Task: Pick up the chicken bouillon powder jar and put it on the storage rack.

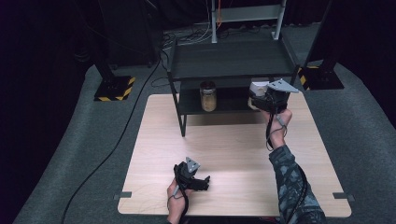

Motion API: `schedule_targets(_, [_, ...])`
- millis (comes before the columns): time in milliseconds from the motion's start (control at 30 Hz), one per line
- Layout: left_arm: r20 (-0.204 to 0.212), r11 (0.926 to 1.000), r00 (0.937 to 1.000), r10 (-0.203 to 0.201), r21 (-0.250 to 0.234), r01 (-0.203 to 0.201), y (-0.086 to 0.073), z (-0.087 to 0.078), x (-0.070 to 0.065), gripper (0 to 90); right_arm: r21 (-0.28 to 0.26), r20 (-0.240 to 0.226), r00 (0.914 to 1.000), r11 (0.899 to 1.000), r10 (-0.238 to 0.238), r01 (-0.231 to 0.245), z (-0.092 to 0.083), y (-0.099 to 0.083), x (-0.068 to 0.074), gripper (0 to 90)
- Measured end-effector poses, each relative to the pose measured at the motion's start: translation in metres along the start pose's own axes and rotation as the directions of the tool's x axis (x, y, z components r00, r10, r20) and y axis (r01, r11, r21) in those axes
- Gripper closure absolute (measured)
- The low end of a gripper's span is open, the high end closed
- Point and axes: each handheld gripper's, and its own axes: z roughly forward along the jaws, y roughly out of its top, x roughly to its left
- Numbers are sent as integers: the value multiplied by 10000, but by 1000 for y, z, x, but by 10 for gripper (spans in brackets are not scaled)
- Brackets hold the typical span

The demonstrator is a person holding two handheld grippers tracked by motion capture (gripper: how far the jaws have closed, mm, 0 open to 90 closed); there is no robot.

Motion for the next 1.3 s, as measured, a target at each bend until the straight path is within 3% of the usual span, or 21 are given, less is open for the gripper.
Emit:
schedule_targets(100, [-3, 10000, 10000, 3, -2, -3, 0, 0, 0, 2, -29, 2, 10000, 10000, 52, -51, 0, -1, 0, 289])
schedule_targets(200, [0, 10000, 10000, 0, 1, 0, 0, 0, 0, 2, -149, 167, 9995, 9996, 252, -249, -3, -4, 3, 139])
schedule_targets(367, [-25, 10000, 10000, -4, -8, 4, 0, 0, 0, 2, 215, -86, 9987, 9985, 503, -501, -10, -6, -2, 15])
schedule_targets(667, [-56, 10000, 10000, -82, -11, 82, 0, 0, -1, 2, 295, -352, 9984, 9986, 448, -438, -45, -29, 0, 0])
schedule_targets(833, [-82, 9999, 9999, -121, -13, 121, 0, 0, -2, 2, 531, -292, 9977, 9968, 610, -594, -65, -47, -1, 0])
schedule_targets(933, [-110, 10000, 9999, -85, -24, 85, -1, 0, -2, 2, 963, 33, 9977, 9930, 677, -677, -83, -70, -2, 0])
schedule_targets(967, [-110, 10000, 9999, -85, -24, 85, -1, 0, -2, 2, 963, 33, 9977, 9930, 677, -677, -83, -70, -2, 0])
schedule_targets(1033, [-120, 10000, 9999, -97, -18, 97, 0, 0, -2, 2, 1312, 162, 9952, 9865, 964, -977, -98, -95, -6, 0])
schedule_targets(1200, [-124, 9999, 9999, -106, -22, 106, 0, 0, -2, 2, 2226, 609, 9936, 9691, 946, -1059, -119, -135, -5, 0])
schedule_targets(1267, [-135, 9999, 9998, -108, -26, 108, 0, 0, -3, 2, 2547, 550, 9917, 9587, 1162, -1264, -124, -147, -9, 0])
schedule_targets(1300, [-135, 9999, 9998, -108, -26, 108, 0, 0, -3, 2, 2547, 550, 9917, 9587, 1162, -1264, -124, -147, -9, 0])
